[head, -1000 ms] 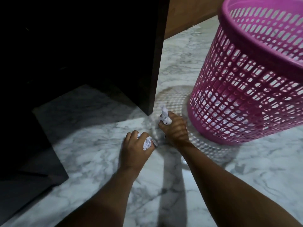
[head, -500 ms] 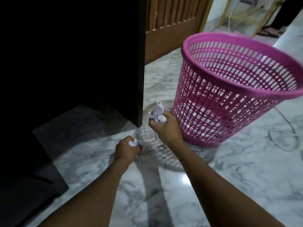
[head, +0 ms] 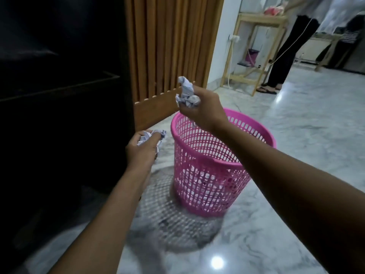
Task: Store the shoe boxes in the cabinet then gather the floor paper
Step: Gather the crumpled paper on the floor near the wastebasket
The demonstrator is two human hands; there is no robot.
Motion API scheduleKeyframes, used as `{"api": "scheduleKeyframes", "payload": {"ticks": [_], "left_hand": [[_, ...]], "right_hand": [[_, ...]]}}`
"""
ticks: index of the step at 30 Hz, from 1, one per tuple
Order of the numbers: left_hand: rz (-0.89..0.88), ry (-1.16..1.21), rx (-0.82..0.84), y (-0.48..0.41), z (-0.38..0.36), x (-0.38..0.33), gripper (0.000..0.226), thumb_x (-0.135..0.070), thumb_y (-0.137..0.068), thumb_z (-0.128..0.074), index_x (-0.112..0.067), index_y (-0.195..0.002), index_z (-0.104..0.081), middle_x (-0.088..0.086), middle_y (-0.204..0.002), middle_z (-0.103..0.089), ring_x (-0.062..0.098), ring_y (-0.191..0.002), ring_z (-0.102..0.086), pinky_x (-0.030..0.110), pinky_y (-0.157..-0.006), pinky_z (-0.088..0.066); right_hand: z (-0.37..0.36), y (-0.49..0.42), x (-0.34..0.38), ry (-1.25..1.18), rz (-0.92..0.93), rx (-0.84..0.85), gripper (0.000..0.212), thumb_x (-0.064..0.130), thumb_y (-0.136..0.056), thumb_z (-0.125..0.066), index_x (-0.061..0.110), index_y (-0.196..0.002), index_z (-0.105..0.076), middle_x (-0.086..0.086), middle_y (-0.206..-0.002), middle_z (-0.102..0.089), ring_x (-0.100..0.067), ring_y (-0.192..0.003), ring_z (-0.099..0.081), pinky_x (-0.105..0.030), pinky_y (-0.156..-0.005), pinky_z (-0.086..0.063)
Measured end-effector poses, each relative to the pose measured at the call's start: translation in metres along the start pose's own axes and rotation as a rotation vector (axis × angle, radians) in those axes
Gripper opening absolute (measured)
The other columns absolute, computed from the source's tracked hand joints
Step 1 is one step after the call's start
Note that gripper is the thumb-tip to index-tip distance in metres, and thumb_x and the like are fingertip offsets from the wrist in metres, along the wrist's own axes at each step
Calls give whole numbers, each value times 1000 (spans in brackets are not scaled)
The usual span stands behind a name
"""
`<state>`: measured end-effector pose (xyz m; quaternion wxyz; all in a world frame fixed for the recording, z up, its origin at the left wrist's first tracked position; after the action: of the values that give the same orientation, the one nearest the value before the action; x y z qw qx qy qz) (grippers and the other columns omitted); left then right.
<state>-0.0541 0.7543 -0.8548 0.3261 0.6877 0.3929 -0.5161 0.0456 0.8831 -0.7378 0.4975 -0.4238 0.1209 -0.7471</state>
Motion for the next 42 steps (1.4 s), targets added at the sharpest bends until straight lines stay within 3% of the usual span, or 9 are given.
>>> {"api": "scheduleKeyframes", "payload": {"ticks": [8, 15, 20, 23, 25, 27, 31, 34, 42], "left_hand": [[-17, -117, 217, 7, -136, -39, 22, -32, -83, -75, -17, -88, -59, 1, -69, -69, 14, -58, -67, 28, -56, -48], [-21, -704, 330, -20, -192, 10, 36, -37, -87, -69, -25, -112, -46, 4, -99, -63, 15, -75, -63, 24, -59, -48], [-65, -1065, 501, -22, -189, 26, 49, -43, -83, -65, -27, -124, -45, -5, -103, -68, 18, -95, -69, 49, -95, -51], [-272, -1325, 286, -19, -163, 23, 60, -43, -87, -59, -30, -142, -37, 5, -143, -46, 30, -138, -36, 55, -117, -17], [-309, -1293, 124, -11, -145, 16, 68, -38, -88, -61, -28, -147, -28, 10, -153, -23, 33, -145, -14, 53, -117, -18], [-273, -1209, 8, -8, -130, 11, 69, -31, -87, -63, -23, -145, -27, 11, -150, -24, 33, -143, -16, 54, -114, -27], [30, -912, -71, -15, -100, 10, 58, -16, -90, -62, -12, -141, -35, 13, -136, -45, 35, -113, -57, 43, -73, -59], [36, -810, -76, -11, -76, 8, 38, -6, -89, -58, -9, -127, -54, 13, -111, -64, 32, -90, -67, 39, -68, -60], [-113, -746, -230, 36, -20, -24, 30, -6, -86, -60, -8, -113, -72, 4, -82, -64, 10, -58, -55, 20, -50, -40]], "right_hand": [[66, 15, -133, 38, -475, 24, 6, 13, -84, -71, 12, -87, -66, -2, -74, -66, -2, -55, -56, -5, -38, -33], [64, 29, -181, -123, -621, 321, 44, 29, -89, -70, 18, -128, -54, -1, -108, -61, -17, -91, -62, -25, -73, -51], [63, 27, -194, 99, -631, 394, 36, 31, -91, -65, 19, -125, -63, -6, -123, -65, -22, -98, -64, -32, -82, -54], [69, 27, -196, 355, -550, 288, 31, 40, -91, -60, 27, -118, -66, -1, -125, -66, -19, -105, -61, -40, -98, -48], [73, 34, -203, 585, -587, 298, 45, 47, -87, -60, 32, -130, -57, -6, -140, -53, -27, -131, -45, -57, -114, -20], [74, 43, -209, 666, -690, 357, 60, 47, -85, -62, 30, -140, -45, -14, -150, -36, -37, -142, -27, -66, -114, -4], [78, 45, -200, 518, -790, 249, 57, 33, -87, -62, 22, -140, -43, -16, -134, -43, -39, -126, -42, -51, -104, -39], [78, 41, -184, 493, -838, 156, 50, 31, -89, -62, 17, -135, -48, -17, -130, -45, -38, -122, -45, -49, -100, -41], [87, 70, -141, 400, -894, 122, 49, 32, -88, -67, 5, -126, -52, -21, -128, -45, -37, -111, -54, -41, -91, -47]]}}
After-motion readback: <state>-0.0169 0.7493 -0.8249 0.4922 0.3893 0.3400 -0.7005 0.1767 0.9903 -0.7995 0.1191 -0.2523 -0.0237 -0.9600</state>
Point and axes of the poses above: each hand's wrist, its own y-axis away from the middle knuckle, its own z-axis out of the back of the hand, x = y × z, the point moved 5 cm from there along -y, towards the middle knuckle
